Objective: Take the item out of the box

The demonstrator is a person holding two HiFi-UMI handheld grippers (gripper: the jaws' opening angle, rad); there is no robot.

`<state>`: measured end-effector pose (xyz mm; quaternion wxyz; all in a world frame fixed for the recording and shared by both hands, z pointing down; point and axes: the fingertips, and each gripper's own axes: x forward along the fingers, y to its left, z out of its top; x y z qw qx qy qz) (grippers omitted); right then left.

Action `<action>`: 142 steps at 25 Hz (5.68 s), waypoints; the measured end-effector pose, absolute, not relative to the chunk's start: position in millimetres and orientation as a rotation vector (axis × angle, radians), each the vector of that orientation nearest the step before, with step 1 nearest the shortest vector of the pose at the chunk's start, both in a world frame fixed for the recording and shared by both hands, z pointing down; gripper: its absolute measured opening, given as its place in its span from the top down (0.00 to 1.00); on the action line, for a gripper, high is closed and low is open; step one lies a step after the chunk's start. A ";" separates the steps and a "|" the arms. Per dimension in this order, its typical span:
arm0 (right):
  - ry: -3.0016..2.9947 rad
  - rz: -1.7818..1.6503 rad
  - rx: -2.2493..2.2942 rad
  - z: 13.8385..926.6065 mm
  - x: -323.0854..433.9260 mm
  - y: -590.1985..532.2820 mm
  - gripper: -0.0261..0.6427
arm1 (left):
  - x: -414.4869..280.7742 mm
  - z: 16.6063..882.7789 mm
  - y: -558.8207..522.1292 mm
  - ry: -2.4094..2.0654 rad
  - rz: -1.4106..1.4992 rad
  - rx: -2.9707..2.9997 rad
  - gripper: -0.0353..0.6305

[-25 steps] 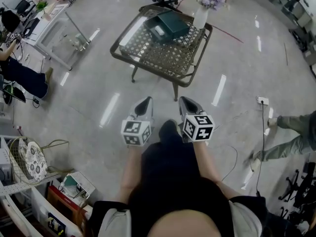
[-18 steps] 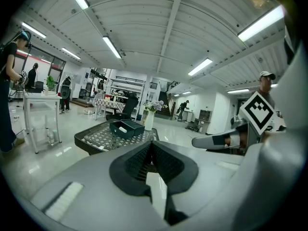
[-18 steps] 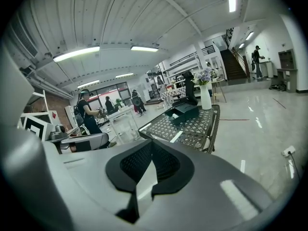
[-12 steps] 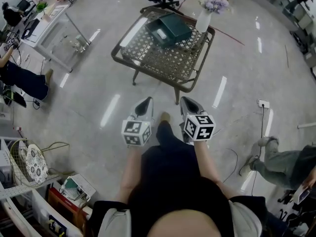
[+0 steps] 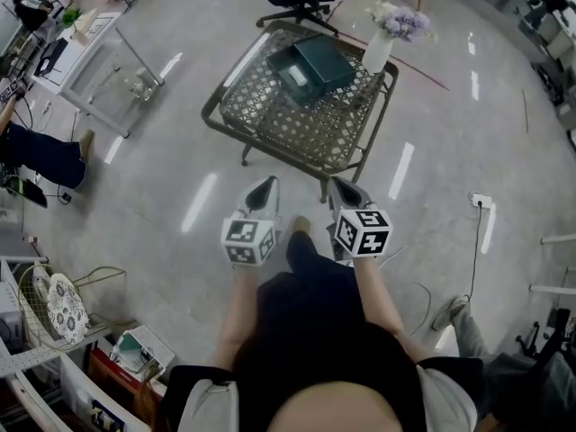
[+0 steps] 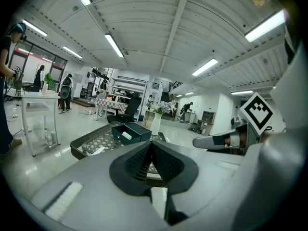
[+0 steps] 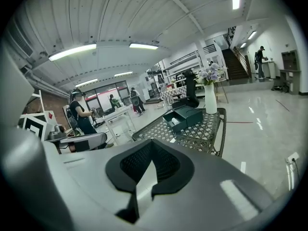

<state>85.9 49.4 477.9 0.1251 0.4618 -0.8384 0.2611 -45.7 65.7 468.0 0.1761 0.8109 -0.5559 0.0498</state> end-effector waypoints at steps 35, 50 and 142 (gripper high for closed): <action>-2.427 0.804 1.305 501.4 64.2 -133.7 0.96 | -63.0 492.4 -114.8 -1.554 0.189 2.277 0.93; -2.431 0.879 1.290 511.2 68.7 -143.4 0.96 | -56.7 503.3 -125.9 -1.545 0.217 2.262 0.93; -2.030 0.754 1.228 636.9 -32.4 -382.4 0.86 | -136.2 641.5 -367.7 -1.196 0.426 2.155 0.93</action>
